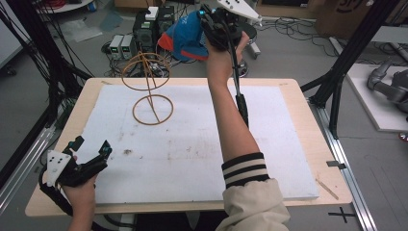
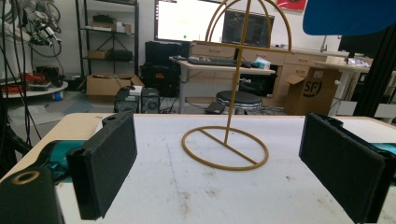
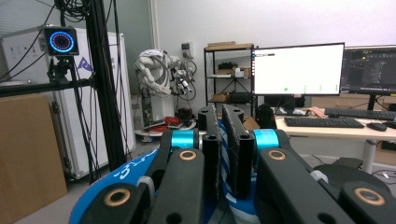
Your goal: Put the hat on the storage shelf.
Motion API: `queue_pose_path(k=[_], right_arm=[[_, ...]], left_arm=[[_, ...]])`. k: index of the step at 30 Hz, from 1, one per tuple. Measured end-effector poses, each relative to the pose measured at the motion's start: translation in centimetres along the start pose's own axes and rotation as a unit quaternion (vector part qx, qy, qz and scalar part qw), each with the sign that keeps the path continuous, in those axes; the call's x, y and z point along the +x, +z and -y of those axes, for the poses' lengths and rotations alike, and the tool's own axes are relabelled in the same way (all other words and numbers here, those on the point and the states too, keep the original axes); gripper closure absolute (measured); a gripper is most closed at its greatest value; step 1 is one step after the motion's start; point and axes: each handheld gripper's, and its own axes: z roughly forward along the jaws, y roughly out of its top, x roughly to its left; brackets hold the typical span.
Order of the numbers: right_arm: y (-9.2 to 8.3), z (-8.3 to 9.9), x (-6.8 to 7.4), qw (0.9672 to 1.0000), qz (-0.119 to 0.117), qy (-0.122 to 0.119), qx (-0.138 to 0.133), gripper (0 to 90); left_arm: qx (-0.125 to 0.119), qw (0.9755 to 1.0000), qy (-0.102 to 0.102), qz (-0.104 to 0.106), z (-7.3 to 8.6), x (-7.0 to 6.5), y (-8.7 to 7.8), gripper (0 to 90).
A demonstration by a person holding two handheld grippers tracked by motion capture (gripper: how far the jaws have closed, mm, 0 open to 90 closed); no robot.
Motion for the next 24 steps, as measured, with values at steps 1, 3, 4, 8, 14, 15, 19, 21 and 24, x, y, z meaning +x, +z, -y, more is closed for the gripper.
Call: queue_pose_path(k=[1,3,4,8,14,15,19,21,24], right_arm=[[0.0,0.0,0.0,1.0000,0.000,0.000,0.000,86.9],[0.4,-0.3,0.4,1.0000,-0.001,0.001,-0.001,86.9],[0.7,-0.4,0.6,1.0000,-0.001,-0.001,-0.001,86.9],[1.8,-0.5,1.3,1.0000,-0.002,-0.008,0.000,86.9],[3.6,-0.8,2.7,0.9999,-0.006,-0.014,0.002,86.9],[4.0,-0.8,3.1,0.9998,-0.007,-0.017,0.004,86.8],[5.3,-0.8,3.9,0.9997,-0.008,-0.023,0.006,86.8],[5.9,-0.8,4.2,0.9997,-0.009,-0.023,0.006,86.8],[6.8,-0.8,4.9,0.9995,-0.013,-0.027,0.006,86.8]], left_arm=[[0.000,1.0000,0.000,0.000,0.0,0.0,0.0,11.7],[-0.001,1.0000,-0.001,0.000,0.0,0.1,-0.1,11.6],[-0.001,1.0000,-0.001,0.000,0.0,0.1,-0.2,11.6],[-0.002,1.0000,-0.003,-0.001,0.0,0.2,-0.3,11.7],[-0.004,1.0000,-0.008,-0.003,0.0,0.4,-0.4,11.6],[-0.003,1.0000,-0.008,-0.003,0.0,0.4,-0.4,11.6],[-0.005,0.9999,-0.010,0.000,-0.1,0.4,-0.3,11.6],[-0.004,0.9999,-0.010,0.002,-0.1,0.4,-0.3,11.6],[-0.004,0.9999,-0.013,0.003,-0.1,0.4,-0.2,11.6]])
